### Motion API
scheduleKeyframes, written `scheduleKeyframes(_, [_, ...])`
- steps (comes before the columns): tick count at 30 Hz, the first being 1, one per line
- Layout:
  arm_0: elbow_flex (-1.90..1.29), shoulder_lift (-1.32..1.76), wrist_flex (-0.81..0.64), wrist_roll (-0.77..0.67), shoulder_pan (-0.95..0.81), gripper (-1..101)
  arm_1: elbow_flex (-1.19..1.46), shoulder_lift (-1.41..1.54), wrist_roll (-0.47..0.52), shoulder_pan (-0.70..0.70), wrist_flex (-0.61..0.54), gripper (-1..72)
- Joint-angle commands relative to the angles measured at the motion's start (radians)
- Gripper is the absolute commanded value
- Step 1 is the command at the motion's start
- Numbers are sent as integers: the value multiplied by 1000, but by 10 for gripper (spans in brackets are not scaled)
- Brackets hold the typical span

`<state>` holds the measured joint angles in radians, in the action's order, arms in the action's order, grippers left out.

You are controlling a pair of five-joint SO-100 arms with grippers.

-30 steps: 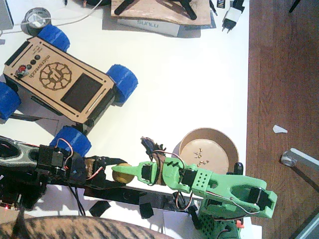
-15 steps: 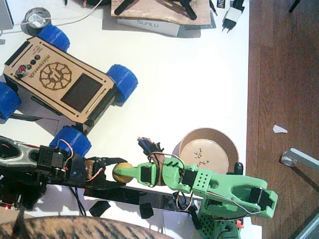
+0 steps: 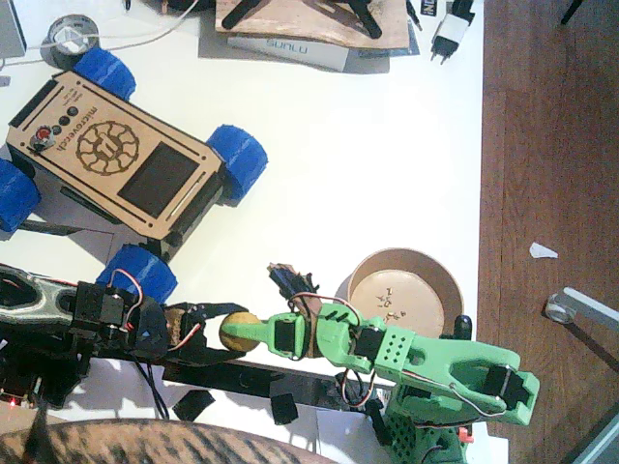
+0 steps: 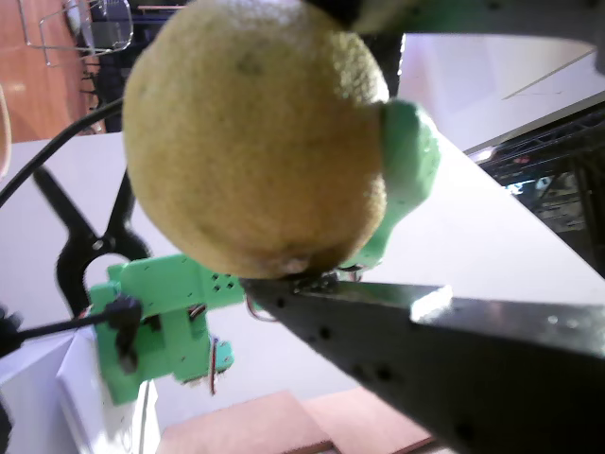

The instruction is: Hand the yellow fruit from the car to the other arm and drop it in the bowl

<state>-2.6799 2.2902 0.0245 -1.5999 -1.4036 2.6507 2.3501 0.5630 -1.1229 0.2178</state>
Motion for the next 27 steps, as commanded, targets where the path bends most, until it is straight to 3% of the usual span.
scheduleKeyframes(1, [54,20,6,3,-3,1,2,40,34,60,20,-1])
scheduleKeyframes(3, [54,21,11,3,-2,60,5,60,32,91,31,-1])
scheduleKeyframes(7, [54,23,11,3,-2,547,0,83,20,166,61,-2])
scheduleKeyframes(9, [54,25,12,3,-2,625,-3,101,-2,207,78,-2])
scheduleKeyframes(22, [54,34,41,3,0,697,-26,178,-80,483,155,-2])
scheduleKeyframes(27, [55,61,117,5,23,685,-48,112,-179,569,166,-2])
